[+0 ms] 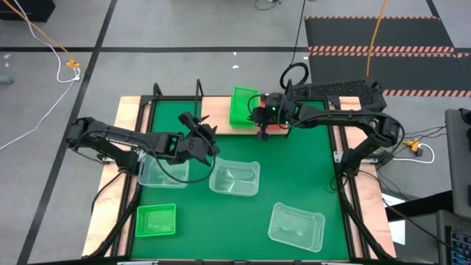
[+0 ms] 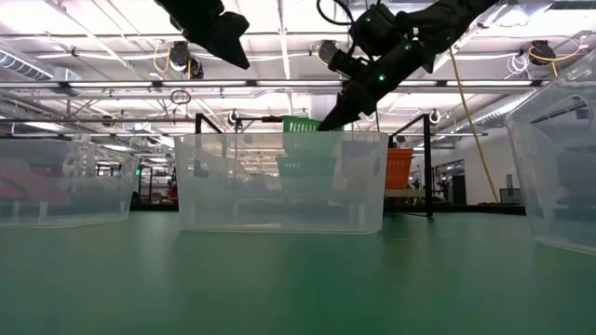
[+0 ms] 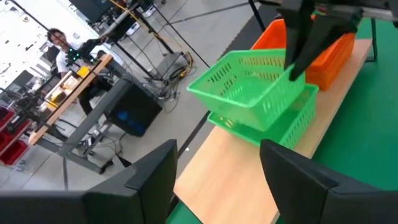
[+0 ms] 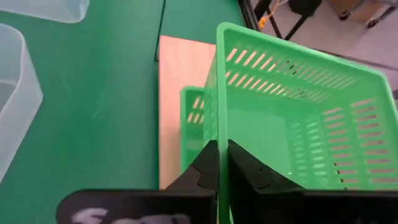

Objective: Stack baskets on shelf by color
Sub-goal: Stack the right green bin on top of the other green bin on the shelf, then stack the green bin on top of the other green bins on the shelf

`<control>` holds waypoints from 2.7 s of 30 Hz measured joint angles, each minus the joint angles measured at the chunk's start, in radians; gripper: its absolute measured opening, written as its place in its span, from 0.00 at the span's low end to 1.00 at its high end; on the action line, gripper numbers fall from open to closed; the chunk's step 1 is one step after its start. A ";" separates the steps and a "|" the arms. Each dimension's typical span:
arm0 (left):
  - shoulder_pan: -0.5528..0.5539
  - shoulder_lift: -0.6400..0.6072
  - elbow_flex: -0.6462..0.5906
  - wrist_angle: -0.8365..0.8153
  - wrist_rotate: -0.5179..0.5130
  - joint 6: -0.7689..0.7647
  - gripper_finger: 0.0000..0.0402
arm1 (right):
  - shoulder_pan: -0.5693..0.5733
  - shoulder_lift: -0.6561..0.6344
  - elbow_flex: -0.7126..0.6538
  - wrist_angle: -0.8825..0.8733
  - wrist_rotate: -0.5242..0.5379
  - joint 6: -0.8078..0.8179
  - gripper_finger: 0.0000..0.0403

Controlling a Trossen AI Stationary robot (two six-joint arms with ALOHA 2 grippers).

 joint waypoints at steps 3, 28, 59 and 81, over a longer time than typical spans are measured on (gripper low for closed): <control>0.000 0.000 0.000 -0.002 0.004 -0.002 0.54 | 0.007 0.004 0.000 -0.028 -0.004 -0.001 0.01; 0.000 0.000 0.000 -0.014 0.006 -0.003 0.50 | 0.005 0.026 0.000 -0.042 0.042 -0.068 0.22; 0.006 -0.025 0.000 -0.190 0.006 -0.139 0.50 | 0.336 -0.230 -0.407 0.359 0.233 0.307 0.20; -0.416 -0.121 0.001 -0.500 0.905 -1.359 0.50 | 0.491 -0.363 -0.406 0.749 0.168 0.103 0.20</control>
